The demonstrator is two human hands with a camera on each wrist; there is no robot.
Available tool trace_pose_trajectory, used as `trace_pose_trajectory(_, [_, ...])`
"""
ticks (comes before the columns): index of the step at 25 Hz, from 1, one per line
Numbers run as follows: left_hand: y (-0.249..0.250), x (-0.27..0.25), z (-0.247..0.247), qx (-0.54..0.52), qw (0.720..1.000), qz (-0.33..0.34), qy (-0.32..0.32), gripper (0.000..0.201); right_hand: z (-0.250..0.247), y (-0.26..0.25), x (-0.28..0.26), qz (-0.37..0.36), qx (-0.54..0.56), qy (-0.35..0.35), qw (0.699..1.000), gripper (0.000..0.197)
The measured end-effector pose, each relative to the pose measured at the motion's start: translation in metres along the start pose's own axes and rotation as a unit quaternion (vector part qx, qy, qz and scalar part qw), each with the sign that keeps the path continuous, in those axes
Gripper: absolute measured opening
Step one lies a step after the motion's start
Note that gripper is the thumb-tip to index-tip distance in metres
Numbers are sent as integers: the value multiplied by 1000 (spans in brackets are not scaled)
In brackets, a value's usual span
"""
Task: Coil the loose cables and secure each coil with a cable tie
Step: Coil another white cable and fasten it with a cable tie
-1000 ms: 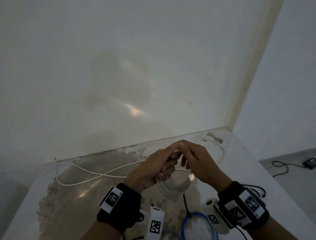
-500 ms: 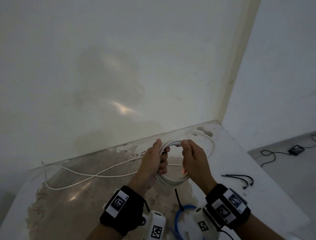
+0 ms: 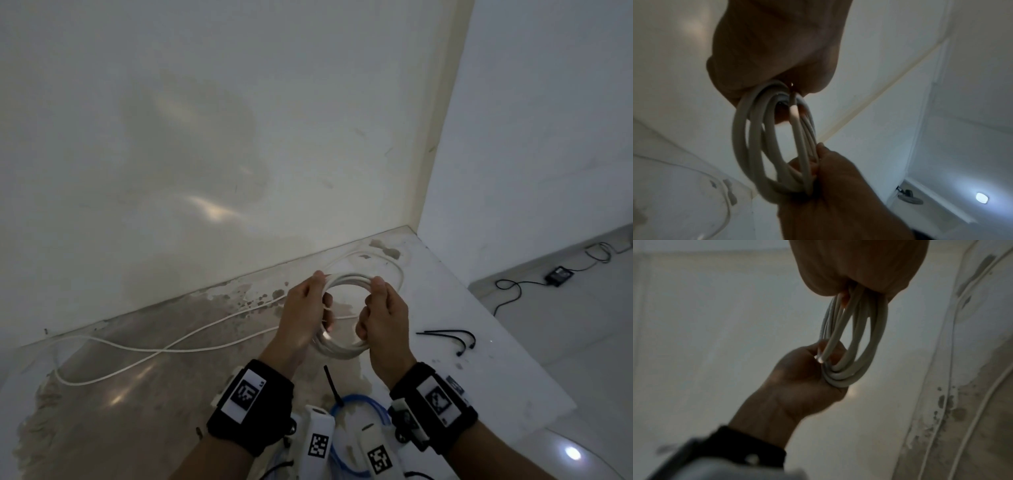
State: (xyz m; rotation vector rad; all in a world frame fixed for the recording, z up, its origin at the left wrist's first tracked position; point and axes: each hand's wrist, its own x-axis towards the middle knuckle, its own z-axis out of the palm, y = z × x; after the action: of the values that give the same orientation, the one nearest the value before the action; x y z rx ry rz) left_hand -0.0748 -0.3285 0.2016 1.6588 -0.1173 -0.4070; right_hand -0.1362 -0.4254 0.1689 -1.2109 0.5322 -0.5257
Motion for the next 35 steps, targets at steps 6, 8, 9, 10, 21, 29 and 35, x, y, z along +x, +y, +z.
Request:
trace_pose_trajectory(6, [-22,18,13,168,976,138,25,51,-39,6,9,-15,-95,-131,987,38])
trace_pose_trajectory(8, [-29,25,12,189,969,156,32,51,-61,5,19,-26,-146,-189,971,34])
trace_pose_trajectory(9, [-32,27,12,190,969,153,36,50,-79,8,29,-34,-184,-201,962,30])
trace_pose_trajectory(10, [-34,30,11,183,972,144,37,50,-103,15,41,-44,-229,-199,952,26])
trace_pose_trajectory(21, [-40,30,2,144,982,89,81,51,-275,97,96,-42,-796,-187,574,28])
trace_pose_trajectory(29, [-39,26,-20,120,983,67,124,47,-266,100,100,-76,-803,-203,556,19])
trace_pose_trajectory(35, [-38,22,-40,111,979,73,154,49,-211,49,77,-133,-618,-240,736,11])
